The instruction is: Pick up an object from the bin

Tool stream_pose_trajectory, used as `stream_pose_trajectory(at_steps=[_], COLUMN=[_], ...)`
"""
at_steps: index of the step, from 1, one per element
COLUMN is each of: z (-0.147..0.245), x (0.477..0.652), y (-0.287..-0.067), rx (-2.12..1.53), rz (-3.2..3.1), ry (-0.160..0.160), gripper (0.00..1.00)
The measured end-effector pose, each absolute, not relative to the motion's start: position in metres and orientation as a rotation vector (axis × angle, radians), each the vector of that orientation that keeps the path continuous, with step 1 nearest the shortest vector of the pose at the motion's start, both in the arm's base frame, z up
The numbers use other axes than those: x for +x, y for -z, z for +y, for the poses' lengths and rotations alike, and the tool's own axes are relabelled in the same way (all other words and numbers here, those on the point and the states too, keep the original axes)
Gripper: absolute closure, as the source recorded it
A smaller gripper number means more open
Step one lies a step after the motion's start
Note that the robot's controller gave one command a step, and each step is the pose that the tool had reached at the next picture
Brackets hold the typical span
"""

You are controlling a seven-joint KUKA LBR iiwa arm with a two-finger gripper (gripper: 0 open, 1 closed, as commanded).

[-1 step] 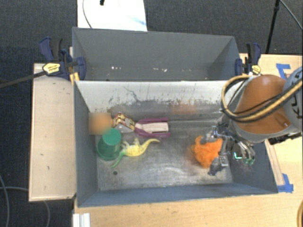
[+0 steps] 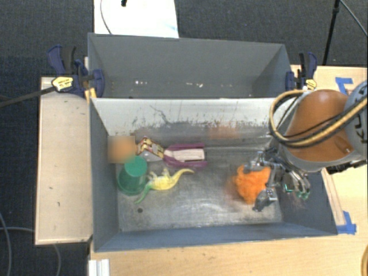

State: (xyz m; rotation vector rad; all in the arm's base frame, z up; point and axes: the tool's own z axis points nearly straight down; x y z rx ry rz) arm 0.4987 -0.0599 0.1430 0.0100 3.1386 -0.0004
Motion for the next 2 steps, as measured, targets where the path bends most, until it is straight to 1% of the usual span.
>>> stream_pose_trajectory(at_steps=[1,2], z=[-0.1453,-0.1453], x=[0.526,0.526], y=[-0.0791,-0.079], rx=[-0.981,-0.98], rz=[2.975,2.975], ry=[-0.012,-0.012], gripper=[1.0,1.0])
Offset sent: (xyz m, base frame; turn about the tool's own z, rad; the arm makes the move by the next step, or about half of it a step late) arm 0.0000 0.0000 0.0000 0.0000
